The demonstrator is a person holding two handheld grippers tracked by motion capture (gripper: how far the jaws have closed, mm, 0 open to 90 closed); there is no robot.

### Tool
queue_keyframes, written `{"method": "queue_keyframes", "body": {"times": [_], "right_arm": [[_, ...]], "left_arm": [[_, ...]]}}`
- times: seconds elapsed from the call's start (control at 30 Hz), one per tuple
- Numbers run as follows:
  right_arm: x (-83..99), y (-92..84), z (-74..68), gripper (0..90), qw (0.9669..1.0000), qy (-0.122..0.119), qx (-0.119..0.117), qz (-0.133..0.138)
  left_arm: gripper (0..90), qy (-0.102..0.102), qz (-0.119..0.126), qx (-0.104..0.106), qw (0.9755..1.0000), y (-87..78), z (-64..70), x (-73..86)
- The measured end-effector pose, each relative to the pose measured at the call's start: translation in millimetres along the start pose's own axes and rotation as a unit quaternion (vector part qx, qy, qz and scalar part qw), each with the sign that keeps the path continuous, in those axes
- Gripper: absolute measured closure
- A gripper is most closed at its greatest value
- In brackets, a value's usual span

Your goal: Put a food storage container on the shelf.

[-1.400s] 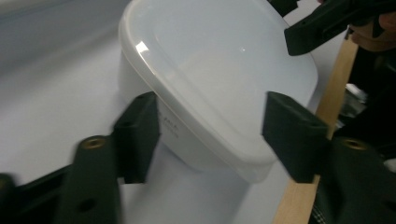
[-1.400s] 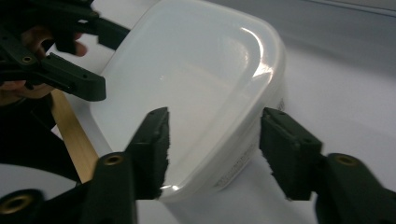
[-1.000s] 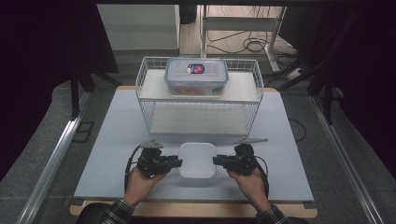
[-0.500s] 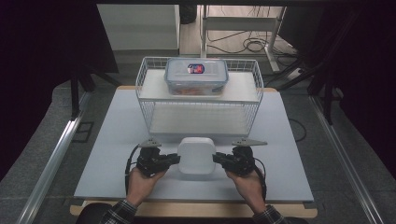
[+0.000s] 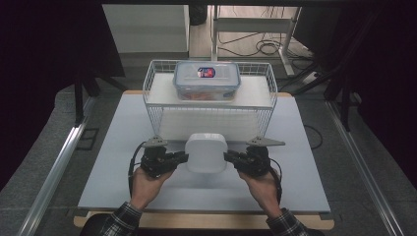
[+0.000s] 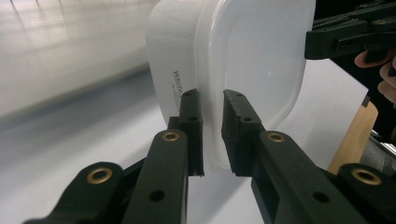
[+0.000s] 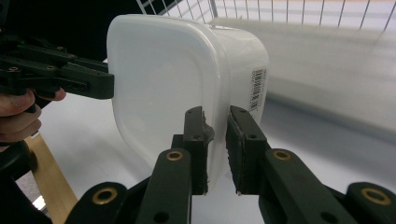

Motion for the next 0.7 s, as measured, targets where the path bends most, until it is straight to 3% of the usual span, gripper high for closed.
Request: {"method": "queue_keyframes", "body": {"times": [0.7], "right_arm": [[-77.8,-18.3,-14.9,78.0,0.9984,-0.032,-0.008,0.046]], "left_arm": [[79.2,0.042,0.042,-0.028,0.9978,-33.4,-3.5,-72.8]]}}
Point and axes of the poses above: each handheld gripper's, and its own axes: y roughly forward along the jaws, x roughly out of its underside, z roughly to its right, the point moved 5 cm from there along y, roughly forward along the jaws, and after that the axes turned 5 degrees about y, right-handed, at the moved point
